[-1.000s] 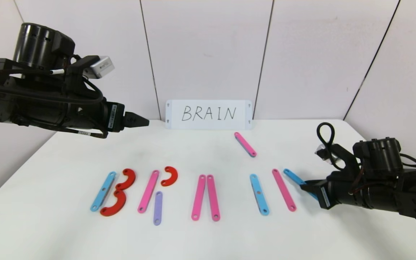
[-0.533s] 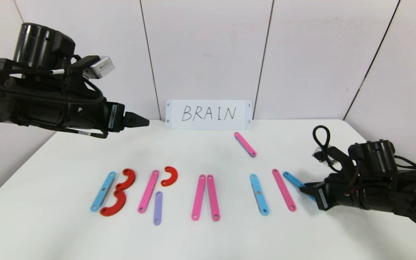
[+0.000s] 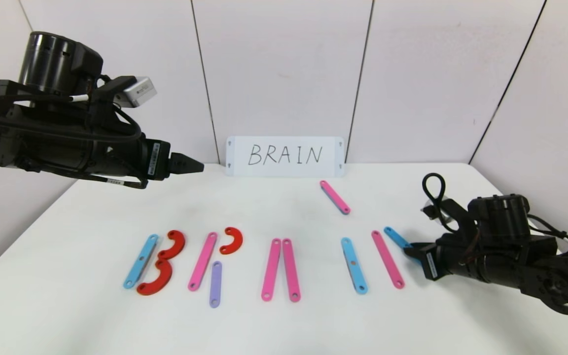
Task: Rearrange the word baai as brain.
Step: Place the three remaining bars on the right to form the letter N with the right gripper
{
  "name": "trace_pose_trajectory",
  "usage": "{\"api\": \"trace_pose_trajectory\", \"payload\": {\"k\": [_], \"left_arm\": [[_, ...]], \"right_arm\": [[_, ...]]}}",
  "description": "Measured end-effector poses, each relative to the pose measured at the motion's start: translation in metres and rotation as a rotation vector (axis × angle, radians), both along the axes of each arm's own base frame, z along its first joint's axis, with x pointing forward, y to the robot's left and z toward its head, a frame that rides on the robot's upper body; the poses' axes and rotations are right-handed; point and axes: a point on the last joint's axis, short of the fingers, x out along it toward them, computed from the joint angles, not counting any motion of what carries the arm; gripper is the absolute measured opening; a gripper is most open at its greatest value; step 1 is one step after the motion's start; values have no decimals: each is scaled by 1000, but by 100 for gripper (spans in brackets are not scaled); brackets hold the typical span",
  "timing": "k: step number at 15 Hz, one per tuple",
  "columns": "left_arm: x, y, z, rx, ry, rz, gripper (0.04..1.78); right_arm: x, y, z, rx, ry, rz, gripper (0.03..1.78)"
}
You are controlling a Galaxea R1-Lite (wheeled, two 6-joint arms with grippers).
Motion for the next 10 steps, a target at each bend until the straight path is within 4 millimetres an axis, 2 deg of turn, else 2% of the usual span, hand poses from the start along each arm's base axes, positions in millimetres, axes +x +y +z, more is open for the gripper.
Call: {"api": "trace_pose_trajectory", "payload": {"k": [10], "left_arm": [[0,0,0,1,2,-1,174]], "right_arm": [[-4,2,-2,-1,11,12,21]]}}
